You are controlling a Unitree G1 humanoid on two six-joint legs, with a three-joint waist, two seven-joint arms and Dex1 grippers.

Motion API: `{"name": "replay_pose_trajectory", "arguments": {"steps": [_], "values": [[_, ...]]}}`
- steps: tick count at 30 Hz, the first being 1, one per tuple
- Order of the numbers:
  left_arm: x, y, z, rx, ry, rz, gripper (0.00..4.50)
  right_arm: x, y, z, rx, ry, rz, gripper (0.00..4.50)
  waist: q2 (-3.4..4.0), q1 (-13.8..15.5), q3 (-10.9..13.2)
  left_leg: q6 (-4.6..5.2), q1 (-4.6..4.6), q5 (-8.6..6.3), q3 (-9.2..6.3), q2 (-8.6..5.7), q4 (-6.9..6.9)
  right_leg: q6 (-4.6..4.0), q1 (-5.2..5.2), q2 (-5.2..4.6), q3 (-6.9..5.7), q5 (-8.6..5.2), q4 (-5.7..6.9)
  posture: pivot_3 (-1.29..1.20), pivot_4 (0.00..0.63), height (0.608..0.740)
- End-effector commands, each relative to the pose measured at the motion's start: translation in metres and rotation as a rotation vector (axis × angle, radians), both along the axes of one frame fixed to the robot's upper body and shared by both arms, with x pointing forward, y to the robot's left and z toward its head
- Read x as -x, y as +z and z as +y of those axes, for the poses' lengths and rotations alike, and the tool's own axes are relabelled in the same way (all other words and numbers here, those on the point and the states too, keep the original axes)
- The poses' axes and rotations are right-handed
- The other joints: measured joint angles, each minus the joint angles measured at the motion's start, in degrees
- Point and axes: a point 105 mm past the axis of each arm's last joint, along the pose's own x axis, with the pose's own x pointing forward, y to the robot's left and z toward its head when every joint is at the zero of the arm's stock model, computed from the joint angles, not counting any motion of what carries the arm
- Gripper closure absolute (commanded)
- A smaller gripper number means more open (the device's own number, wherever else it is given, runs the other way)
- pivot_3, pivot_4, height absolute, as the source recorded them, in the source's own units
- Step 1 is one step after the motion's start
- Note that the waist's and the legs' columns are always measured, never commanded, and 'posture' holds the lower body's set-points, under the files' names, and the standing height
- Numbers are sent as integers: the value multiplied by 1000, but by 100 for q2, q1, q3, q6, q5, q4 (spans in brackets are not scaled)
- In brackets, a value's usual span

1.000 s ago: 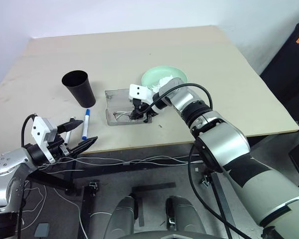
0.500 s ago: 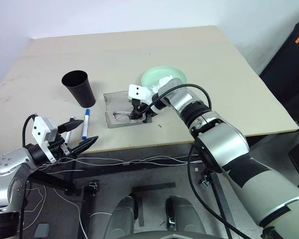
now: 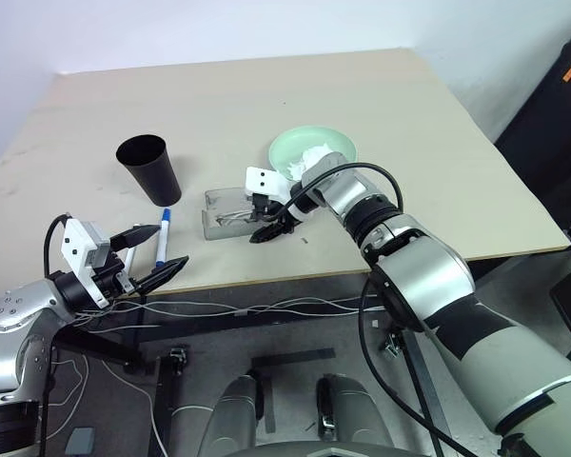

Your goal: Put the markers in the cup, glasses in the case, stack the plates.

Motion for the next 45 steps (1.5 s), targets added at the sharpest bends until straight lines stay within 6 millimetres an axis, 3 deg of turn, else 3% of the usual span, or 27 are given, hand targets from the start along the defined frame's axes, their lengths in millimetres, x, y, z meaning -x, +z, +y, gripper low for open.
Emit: {"name": "replay_pose_trajectory", "arguments": {"steps": [1,13,17,20,23,28,34,45], "values": [[0,5,-3,-1,-9,-27,0,0,16,9,-46,24,-27,1739,0,0,0,0,0,0,1,0,0,0,0,0,1,0,0,0,150,740],[-4,8,-5,3,-13,-35,0,-8,34,12,-150,-37,-73,1739,-1,0,0,0,0,0,17,3,0,-7,-7,2,14,5,0,0,150,740],[-5,10,-7,4,-16,-37,0,-18,67,21,-358,-131,-90,1739,-1,2,0,1,0,1,21,4,0,-9,-8,3,16,9,0,0,150,740],[-5,10,-8,6,-18,-37,0,-25,78,18,-435,-213,-86,1739,-1,-3,0,1,1,1,28,5,0,-23,-10,4,21,23,0,0,150,740],[-5,11,-9,7,-22,-36,0,-39,82,3,-448,-350,-88,1739,-3,2,-1,1,1,1,29,7,0,-25,-10,5,22,23,0,0,150,740],[-5,12,-11,8,-29,-33,0,-45,65,-32,-389,-479,58,1739,-5,19,-1,1,-1,1,35,6,5,-30,-10,2,26,24,-3,0,150,740],[-9,12,-14,5,-41,-24,0,-48,41,-57,-345,-596,142,1739,-6,-10,-1,2,1,1,44,8,5,-27,-12,3,31,28,-2,0,150,740],[-16,8,-15,3,-75,-10,0,-59,5,-77,-335,-829,134,1739,-8,10,-2,3,1,2,50,12,12,-25,-11,10,35,38,-1,0,150,740]]}}
